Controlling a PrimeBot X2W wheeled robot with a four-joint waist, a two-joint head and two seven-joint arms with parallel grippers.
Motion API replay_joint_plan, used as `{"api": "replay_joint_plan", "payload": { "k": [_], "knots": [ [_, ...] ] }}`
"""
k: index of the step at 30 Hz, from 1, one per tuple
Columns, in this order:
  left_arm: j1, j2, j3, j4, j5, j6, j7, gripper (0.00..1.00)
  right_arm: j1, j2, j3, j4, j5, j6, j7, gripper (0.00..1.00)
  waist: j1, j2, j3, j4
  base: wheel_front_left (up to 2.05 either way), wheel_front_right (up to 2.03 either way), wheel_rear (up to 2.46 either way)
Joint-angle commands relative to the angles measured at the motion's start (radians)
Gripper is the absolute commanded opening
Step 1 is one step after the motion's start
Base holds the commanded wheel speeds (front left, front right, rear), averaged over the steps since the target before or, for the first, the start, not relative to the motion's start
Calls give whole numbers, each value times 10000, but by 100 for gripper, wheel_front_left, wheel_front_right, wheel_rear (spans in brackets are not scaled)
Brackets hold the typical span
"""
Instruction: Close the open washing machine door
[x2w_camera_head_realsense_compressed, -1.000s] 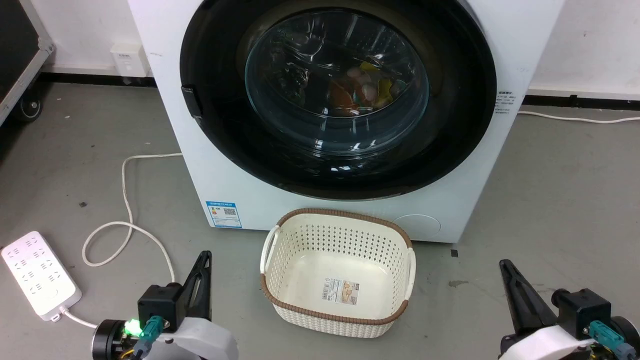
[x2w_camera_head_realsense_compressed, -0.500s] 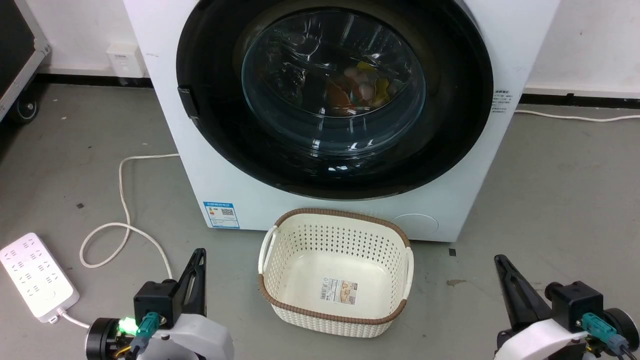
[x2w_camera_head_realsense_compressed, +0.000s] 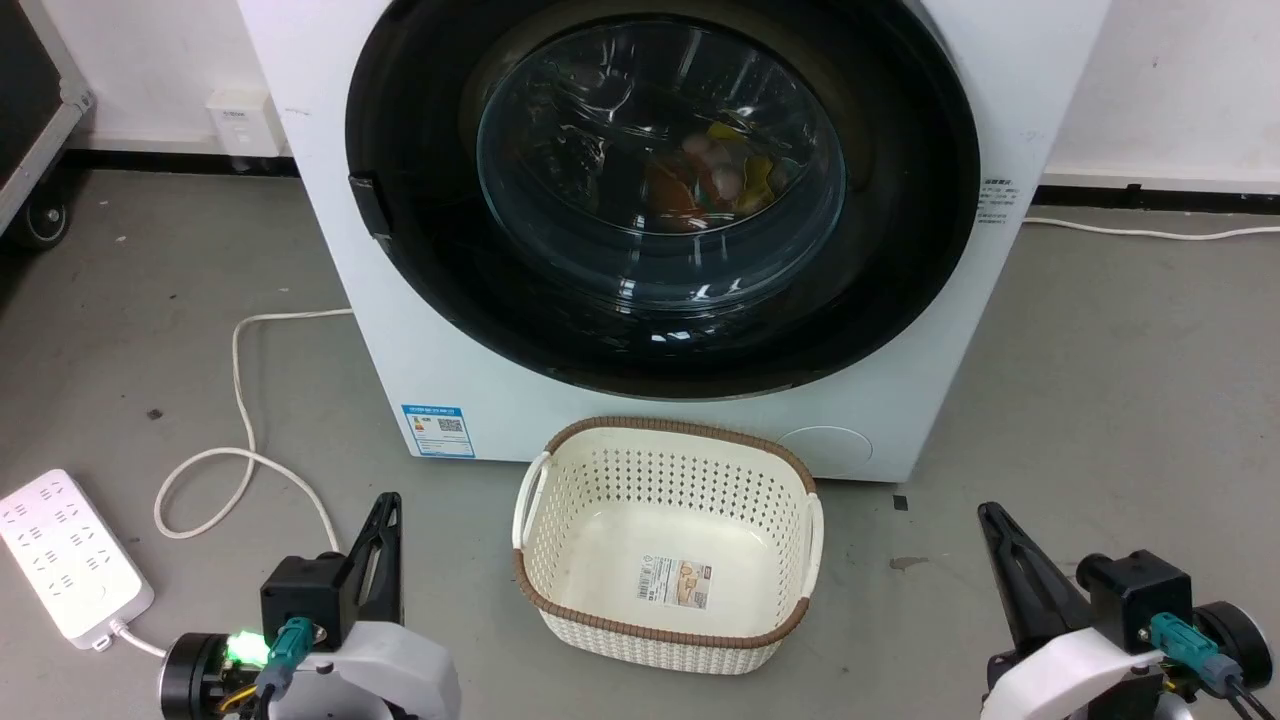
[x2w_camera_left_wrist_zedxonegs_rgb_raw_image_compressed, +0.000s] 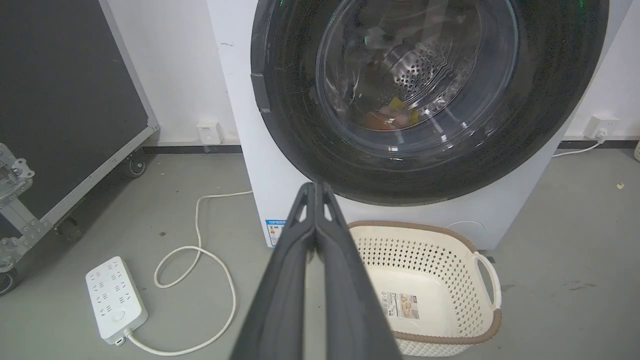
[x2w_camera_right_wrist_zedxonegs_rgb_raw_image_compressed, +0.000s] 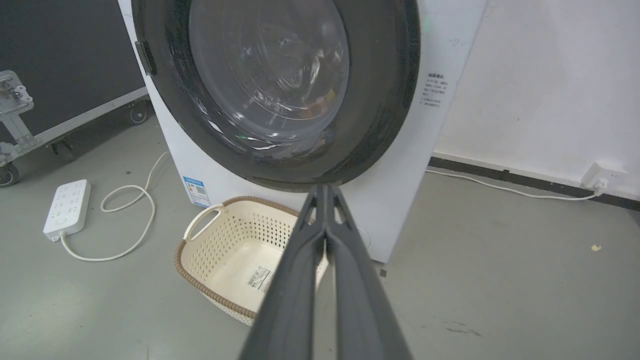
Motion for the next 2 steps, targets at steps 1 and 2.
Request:
{"api": "replay_joint_plan", "payload": {
  "k": [1, 2],
  "knots": [
    [54, 12, 64, -81, 68, 77, 69, 0, -121, 61, 27, -93, -98, -7, 50, 0, 0, -1, 0, -6, 0, 0, 0],
    [54, 12, 72, -97, 79, 84, 89, 0, -129, 61, 34, -100, -114, -7, 70, 0, 0, -1, 1, -11, 0, 0, 0]
  ]
}}
